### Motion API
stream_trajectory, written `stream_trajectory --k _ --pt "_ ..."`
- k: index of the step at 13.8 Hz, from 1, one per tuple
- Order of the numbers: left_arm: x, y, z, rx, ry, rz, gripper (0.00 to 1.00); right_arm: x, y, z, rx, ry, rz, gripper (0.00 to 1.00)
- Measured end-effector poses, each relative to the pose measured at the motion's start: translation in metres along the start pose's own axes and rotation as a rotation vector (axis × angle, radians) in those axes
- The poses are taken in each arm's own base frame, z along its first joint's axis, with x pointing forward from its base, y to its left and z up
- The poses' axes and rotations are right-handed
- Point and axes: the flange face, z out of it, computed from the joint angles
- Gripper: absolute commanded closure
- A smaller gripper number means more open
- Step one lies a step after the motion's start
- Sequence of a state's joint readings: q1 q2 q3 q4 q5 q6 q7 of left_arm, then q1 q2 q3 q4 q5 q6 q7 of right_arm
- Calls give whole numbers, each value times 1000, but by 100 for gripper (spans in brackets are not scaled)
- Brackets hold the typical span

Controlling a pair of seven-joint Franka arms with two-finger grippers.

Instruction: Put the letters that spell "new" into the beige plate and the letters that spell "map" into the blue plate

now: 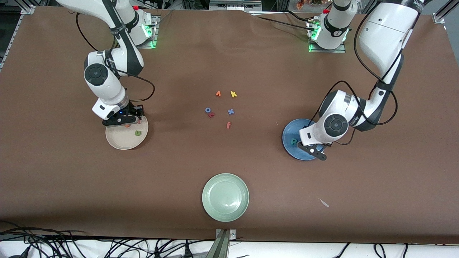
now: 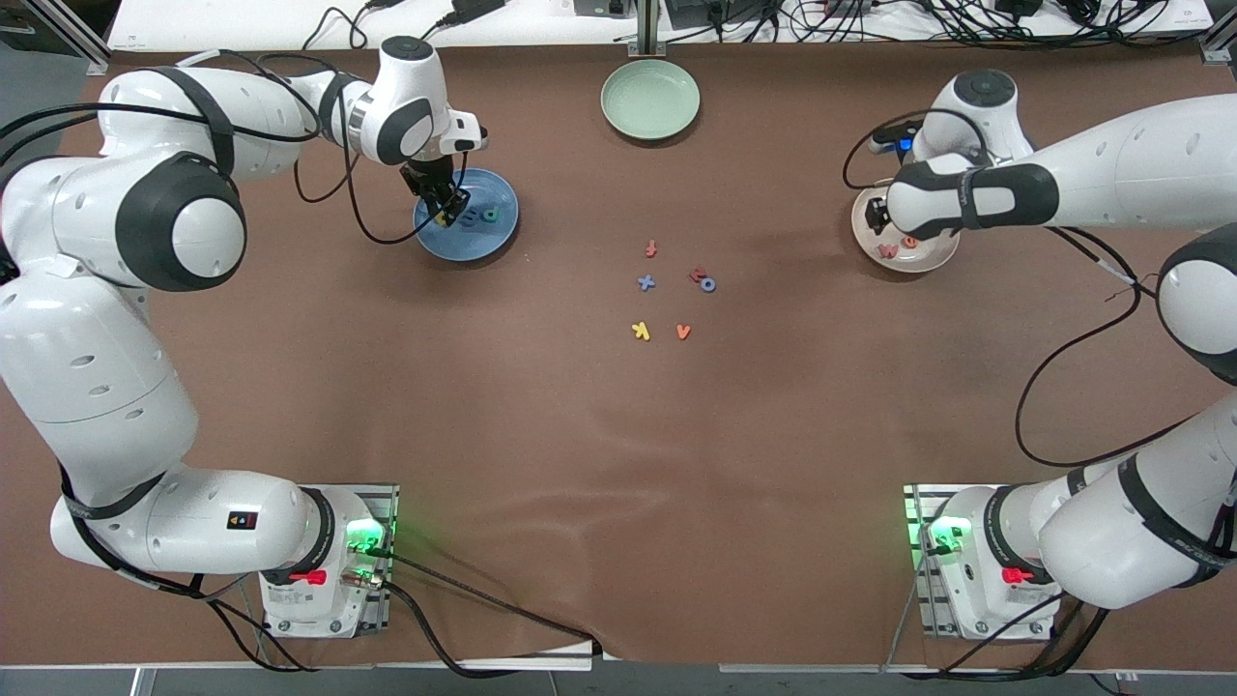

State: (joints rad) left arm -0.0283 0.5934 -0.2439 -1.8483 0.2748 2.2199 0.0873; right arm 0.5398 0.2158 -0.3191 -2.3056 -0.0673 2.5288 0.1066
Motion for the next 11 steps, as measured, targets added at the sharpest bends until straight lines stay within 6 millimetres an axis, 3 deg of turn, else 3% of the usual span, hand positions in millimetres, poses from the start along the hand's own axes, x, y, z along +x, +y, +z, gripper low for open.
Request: stream_trajectory --k 2,4,7,11 --pt "0 -1 -19 13 27 -2 0 23 -18 -43 -2 -51 14 26" --pt "2 3 -51 27 46 3 0 47 -33 -103 -7 -86 6 26" --pt "7 11 -124 23 33 -13 0 66 -34 -173 -15 -113 7 25" --pt "-2 -8 -228 13 0 -71 0 73 -25 -224 -21 -143 -4 14"
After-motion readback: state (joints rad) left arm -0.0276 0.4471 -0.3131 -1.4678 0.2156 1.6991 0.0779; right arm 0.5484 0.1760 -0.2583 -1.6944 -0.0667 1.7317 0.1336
